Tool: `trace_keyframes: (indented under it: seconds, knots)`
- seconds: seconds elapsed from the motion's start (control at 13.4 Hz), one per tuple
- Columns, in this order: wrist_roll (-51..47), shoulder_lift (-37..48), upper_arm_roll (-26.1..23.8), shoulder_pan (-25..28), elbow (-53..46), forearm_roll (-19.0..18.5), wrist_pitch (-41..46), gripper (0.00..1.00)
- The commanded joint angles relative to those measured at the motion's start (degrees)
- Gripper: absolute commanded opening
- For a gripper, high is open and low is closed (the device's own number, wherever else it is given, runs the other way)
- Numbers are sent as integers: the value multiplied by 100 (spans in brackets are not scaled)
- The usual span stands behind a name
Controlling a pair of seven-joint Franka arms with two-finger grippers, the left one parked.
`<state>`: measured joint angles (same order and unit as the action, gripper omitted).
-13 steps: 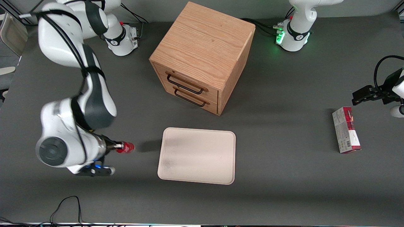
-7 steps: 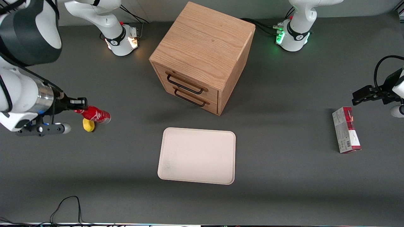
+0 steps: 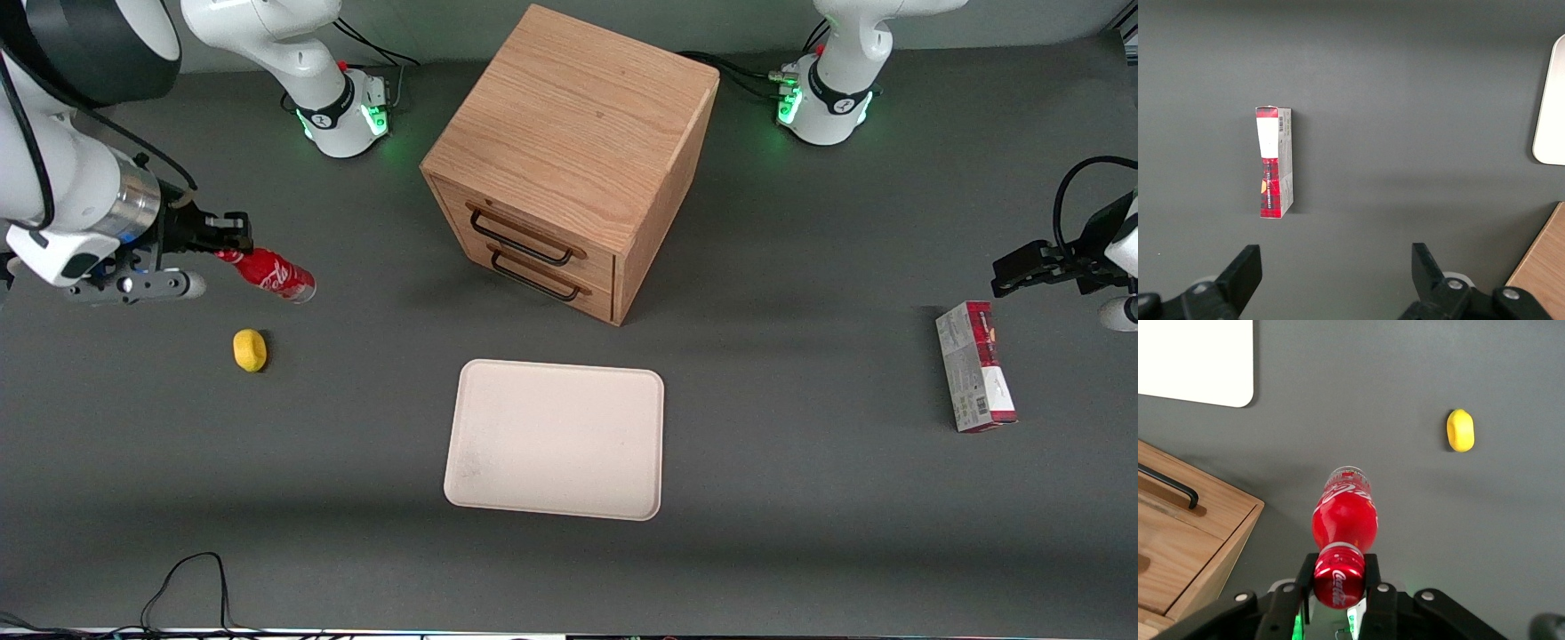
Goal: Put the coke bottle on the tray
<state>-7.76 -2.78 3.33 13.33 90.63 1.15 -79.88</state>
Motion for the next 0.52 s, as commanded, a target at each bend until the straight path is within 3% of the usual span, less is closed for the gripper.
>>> trace_keyframes:
  seconds: [0.0,0.22,0.45]
  knots:
    - [134,278,36,56,315,-19,-168,0]
    - [21,86,10,56,166,-10,-273,0]
    - [-785,-1044,-52,222,-981,34,-300,0]
